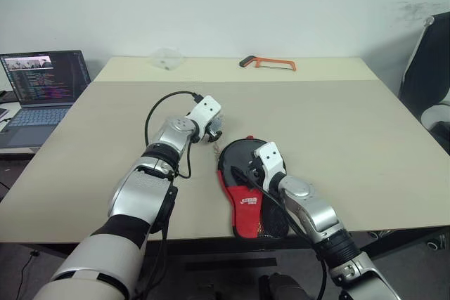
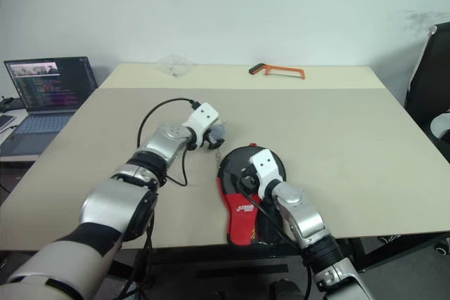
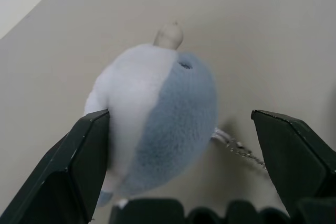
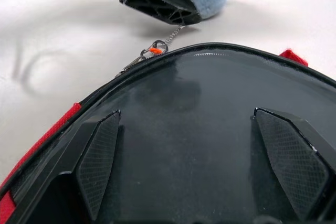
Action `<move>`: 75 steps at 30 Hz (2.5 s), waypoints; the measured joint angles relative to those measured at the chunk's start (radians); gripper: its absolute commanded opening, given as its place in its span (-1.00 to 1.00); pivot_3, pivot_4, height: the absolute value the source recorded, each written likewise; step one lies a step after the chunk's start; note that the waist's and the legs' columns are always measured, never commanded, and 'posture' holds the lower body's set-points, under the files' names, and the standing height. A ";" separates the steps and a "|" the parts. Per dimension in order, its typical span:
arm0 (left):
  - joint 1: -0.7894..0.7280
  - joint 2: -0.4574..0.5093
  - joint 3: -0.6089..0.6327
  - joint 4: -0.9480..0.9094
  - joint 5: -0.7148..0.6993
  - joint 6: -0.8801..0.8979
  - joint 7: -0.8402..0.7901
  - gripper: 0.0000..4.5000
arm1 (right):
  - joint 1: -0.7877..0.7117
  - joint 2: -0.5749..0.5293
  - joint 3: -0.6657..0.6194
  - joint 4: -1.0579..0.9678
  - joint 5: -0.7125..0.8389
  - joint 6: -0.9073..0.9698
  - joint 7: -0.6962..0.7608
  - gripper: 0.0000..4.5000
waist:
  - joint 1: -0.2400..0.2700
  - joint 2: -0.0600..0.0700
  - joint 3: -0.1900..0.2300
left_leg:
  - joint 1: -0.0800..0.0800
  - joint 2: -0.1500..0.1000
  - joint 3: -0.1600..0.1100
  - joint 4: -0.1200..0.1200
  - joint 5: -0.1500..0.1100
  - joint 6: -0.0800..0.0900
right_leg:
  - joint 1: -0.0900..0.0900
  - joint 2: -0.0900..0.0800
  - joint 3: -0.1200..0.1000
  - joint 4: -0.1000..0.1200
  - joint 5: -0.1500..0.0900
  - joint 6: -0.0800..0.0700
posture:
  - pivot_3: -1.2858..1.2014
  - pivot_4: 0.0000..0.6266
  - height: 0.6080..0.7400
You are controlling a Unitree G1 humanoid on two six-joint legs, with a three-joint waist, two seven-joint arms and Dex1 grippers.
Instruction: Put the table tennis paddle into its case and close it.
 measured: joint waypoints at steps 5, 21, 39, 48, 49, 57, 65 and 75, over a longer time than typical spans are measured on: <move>0.000 -0.003 -0.083 0.017 0.112 -0.060 0.059 0.43 | 0.009 -0.001 0.001 -0.031 -0.028 0.042 0.018 1.00 | 0.000 -0.001 -0.002 | 0.000 0.000 0.000 0.000 0.000 0.000 | 0.000 0.000 0.000 0.000 0.000 0.000 | 0.03 -0.52 1.00; 0.011 -0.058 -0.158 0.034 0.241 -0.205 0.242 -1.00 | 0.020 -0.007 0.005 -0.082 -0.068 0.113 0.073 1.00 | 0.002 -0.002 -0.003 | 0.002 -0.001 -0.001 0.000 0.000 0.000 | 0.002 -0.001 -0.002 0.000 0.000 0.000 | 0.03 -0.52 1.00; -0.029 -0.297 -0.158 0.070 0.274 -0.356 0.515 -1.00 | 0.028 -0.011 0.034 -0.150 -0.070 0.223 0.124 1.00 | 0.002 -0.002 -0.003 | 0.004 -0.002 -0.001 0.000 0.000 0.000 | 0.005 -0.001 -0.003 0.000 -0.003 0.005 | 0.03 -0.52 1.00; -0.063 -0.356 -0.146 0.077 0.275 -0.382 0.533 -1.00 | 0.047 -0.006 0.033 -0.189 -0.070 0.256 0.122 1.00 | 0.003 -0.002 -0.003 | 0.004 -0.002 -0.001 0.000 0.000 0.000 | 0.005 -0.001 -0.004 -0.001 -0.003 0.006 | 0.03 -0.52 1.00; -0.063 -0.361 -0.139 0.078 0.270 -0.387 0.523 -1.00 | 0.051 -0.006 0.032 -0.193 -0.070 0.257 0.122 1.00 | 0.005 -0.002 -0.003 | 0.004 -0.002 -0.001 0.000 0.000 0.000 | 0.005 -0.001 -0.004 -0.001 -0.003 0.006 | 0.03 -0.52 1.00; -0.046 -0.400 -0.043 0.084 0.164 -0.403 0.243 -1.00 | 0.080 -0.011 0.016 -0.222 -0.067 0.259 0.126 1.00 | 0.011 -0.002 -0.004 | 0.004 -0.003 -0.001 0.000 0.000 0.000 | 0.006 -0.001 -0.004 -0.001 -0.004 0.006 | 0.03 -0.52 1.00; -0.038 -0.381 -0.029 0.080 0.135 -0.371 0.069 -0.58 | 0.073 -0.001 0.021 -0.213 -0.069 0.268 0.124 1.00 | 0.006 -0.002 -0.004 | 0.008 -0.002 -0.001 0.000 0.000 0.000 | 0.009 0.000 -0.003 -0.001 -0.004 0.006 | 0.03 -0.52 1.00; -0.042 -0.277 -0.025 0.047 0.108 -0.357 -0.158 0.99 | 0.056 0.006 0.022 -0.186 -0.067 0.269 0.143 1.00 | -0.003 -0.001 -0.004 | 0.010 -0.001 0.001 0.000 0.000 0.000 | 0.009 0.001 -0.002 -0.001 -0.004 0.006 | 0.03 -0.52 1.00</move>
